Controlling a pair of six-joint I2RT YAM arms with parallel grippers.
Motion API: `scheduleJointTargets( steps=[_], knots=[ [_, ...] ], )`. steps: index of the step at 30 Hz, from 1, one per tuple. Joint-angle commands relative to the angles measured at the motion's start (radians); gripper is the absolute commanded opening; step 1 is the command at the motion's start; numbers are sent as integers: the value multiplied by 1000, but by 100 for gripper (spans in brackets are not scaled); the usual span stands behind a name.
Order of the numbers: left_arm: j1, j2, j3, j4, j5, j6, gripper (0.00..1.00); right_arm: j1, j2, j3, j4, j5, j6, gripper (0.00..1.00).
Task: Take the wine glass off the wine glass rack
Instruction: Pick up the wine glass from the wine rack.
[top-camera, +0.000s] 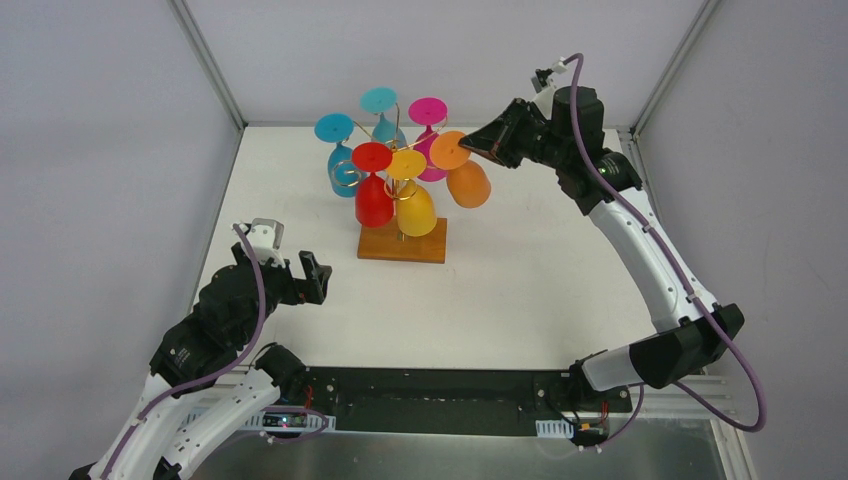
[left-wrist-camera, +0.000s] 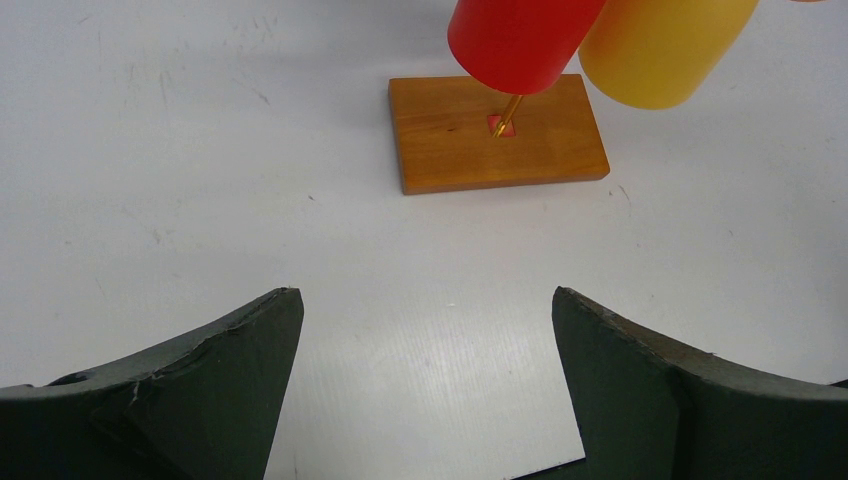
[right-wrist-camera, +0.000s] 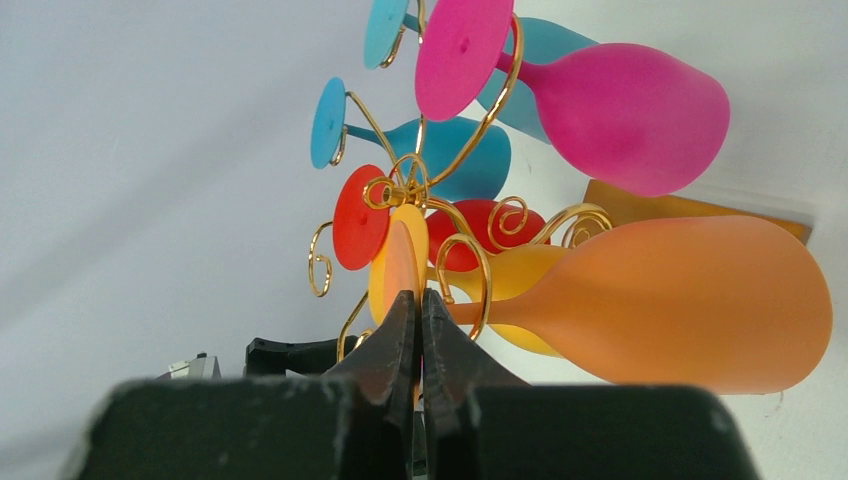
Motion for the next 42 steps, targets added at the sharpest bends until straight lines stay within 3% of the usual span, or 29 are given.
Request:
scheduleJointTargets(
  steps=[1, 17, 42],
  knots=[
    [-6, -5, -2, 32, 0, 19, 99, 4, -35, -7, 60, -29, 25, 0],
    [-6, -16, -2, 32, 10, 17, 99, 54, -6, 20, 48, -26, 27, 0],
    [-6, -16, -3, 32, 28, 19, 99, 72, 134, 191, -22, 80, 5, 0]
  ],
)
